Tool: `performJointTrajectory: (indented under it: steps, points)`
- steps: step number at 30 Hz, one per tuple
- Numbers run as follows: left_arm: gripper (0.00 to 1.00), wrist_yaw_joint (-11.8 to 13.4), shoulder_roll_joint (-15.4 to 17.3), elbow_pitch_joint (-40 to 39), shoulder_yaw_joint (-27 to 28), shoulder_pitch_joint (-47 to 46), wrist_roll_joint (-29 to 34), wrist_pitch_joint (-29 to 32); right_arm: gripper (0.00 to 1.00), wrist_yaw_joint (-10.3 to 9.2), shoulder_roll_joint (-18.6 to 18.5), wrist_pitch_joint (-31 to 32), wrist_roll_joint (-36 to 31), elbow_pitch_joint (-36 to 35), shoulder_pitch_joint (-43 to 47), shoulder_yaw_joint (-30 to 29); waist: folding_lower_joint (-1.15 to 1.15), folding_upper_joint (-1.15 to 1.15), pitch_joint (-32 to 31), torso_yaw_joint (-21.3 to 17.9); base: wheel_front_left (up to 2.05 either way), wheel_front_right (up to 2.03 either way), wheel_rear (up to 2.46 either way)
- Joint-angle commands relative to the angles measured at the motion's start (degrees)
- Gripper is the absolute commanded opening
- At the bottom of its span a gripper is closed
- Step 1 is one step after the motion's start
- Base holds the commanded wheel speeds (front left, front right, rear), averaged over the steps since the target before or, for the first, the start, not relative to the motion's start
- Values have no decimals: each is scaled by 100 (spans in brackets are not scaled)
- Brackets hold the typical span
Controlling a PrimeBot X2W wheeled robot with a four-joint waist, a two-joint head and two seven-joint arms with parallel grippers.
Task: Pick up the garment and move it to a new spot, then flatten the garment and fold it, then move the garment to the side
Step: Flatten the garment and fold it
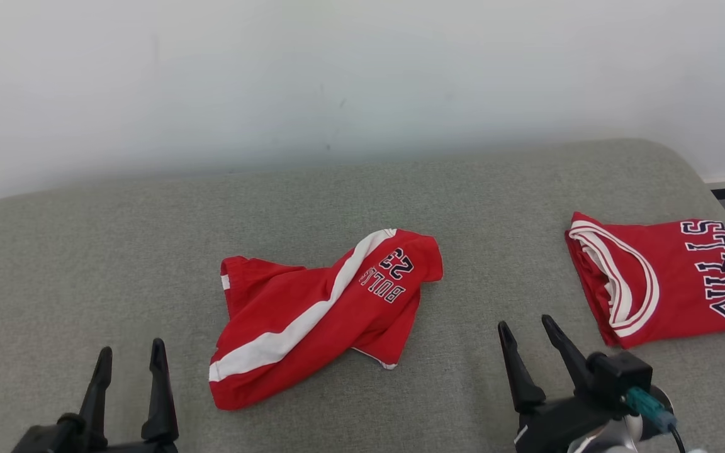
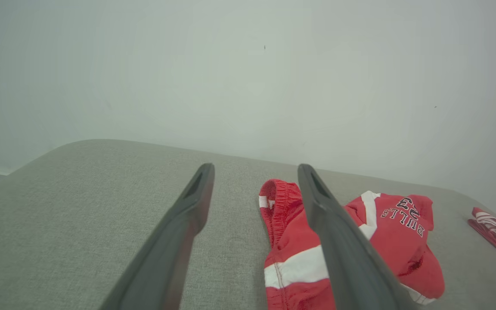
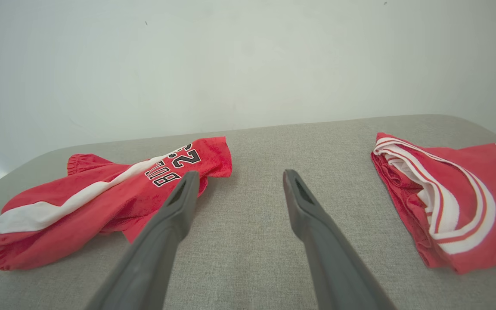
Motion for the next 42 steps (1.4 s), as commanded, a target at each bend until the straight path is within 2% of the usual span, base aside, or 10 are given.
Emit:
performJointTrajectory:
  steps: [1,4,8,15,20,28,39,40,41,42]
  points:
    - [100,-64,-66,-9,75,101,192,-11,100,-17,-60,58,-7,11,-130,57,0,0,-23,66,0,0,0]
    - [100,-160,-201,71,194,236,558,-12,100,-17,-169,315,88,131,-340,125,0,0,-16,124,0,0,0]
    - [100,-328,-347,134,342,326,698,-12,100,-17,-259,868,427,385,-795,100,0,0,13,206,0,0,0]
    - [100,-539,-485,121,396,245,829,-12,100,-16,-442,2403,994,1175,-1946,-11,0,0,223,421,0,0,0]
    - [100,-644,-515,38,287,96,883,-12,100,-17,-381,3088,1334,1883,-2861,-313,0,0,511,669,0,0,0]
    - [100,-725,-530,13,240,-150,846,-12,100,-16,-298,3633,1427,3038,-3846,-738,0,0,878,1088,0,0,0]
    - [100,-769,-534,17,141,-319,792,-13,100,-16,-141,3640,1408,3978,-4509,-1002,0,0,1225,1402,0,0,0]
    - [100,-753,-534,9,142,-342,771,-13,83,-16,-135,3641,1414,3998,-4545,-964,0,0,1256,1410,0,0,0]
    - [100,-744,-535,5,144,-371,761,-13,30,-16,-130,3603,1409,3995,-4583,-918,0,0,1278,1410,0,0,0]
    - [100,-727,-535,-2,150,-396,756,-13,0,-16,-120,3578,1413,3982,-4611,-860,0,0,1302,1401,0,0,0]
